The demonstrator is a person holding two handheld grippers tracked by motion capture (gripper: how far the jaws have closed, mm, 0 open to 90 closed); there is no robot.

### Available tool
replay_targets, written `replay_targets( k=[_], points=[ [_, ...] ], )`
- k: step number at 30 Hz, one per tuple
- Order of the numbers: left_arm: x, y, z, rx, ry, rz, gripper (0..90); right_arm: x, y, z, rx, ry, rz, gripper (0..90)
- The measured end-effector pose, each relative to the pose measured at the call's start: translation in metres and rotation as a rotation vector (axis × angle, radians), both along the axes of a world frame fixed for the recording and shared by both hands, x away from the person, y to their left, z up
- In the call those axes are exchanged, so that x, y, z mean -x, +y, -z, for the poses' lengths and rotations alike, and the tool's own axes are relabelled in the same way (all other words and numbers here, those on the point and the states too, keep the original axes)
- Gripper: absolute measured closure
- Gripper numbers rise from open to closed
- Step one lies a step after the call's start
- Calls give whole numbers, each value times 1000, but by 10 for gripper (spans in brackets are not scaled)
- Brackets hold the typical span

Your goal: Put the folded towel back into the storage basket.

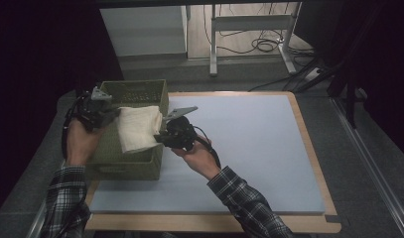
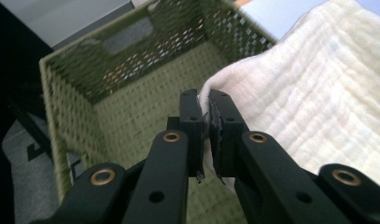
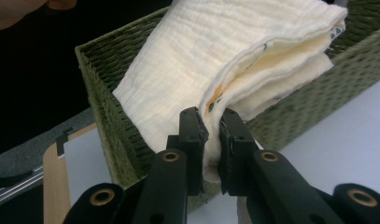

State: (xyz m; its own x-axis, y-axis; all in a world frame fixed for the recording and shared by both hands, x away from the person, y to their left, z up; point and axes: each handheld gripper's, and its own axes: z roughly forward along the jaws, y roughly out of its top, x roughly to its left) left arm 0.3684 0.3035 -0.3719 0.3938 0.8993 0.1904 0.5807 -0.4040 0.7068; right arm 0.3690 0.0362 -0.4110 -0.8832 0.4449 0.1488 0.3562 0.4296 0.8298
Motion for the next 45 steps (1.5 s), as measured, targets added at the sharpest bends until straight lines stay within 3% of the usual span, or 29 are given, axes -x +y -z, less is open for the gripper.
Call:
replay_targets(
  k=[9,18,37,41,45],
  points=[
    [8,23,18,-5,38,-37,848,8,31,15,10,23,-23,805],
    [12,35,35,3,72,-49,847,16,53,28,41,36,-44,799],
    [2,16,66,-19,147,-10,839,25,52,41,71,75,-52,731],
    [-2,13,68,-2,143,-15,758,24,52,37,70,56,-56,637],
    [-3,11,66,5,137,-14,684,21,47,29,61,37,-50,614]
  ],
)
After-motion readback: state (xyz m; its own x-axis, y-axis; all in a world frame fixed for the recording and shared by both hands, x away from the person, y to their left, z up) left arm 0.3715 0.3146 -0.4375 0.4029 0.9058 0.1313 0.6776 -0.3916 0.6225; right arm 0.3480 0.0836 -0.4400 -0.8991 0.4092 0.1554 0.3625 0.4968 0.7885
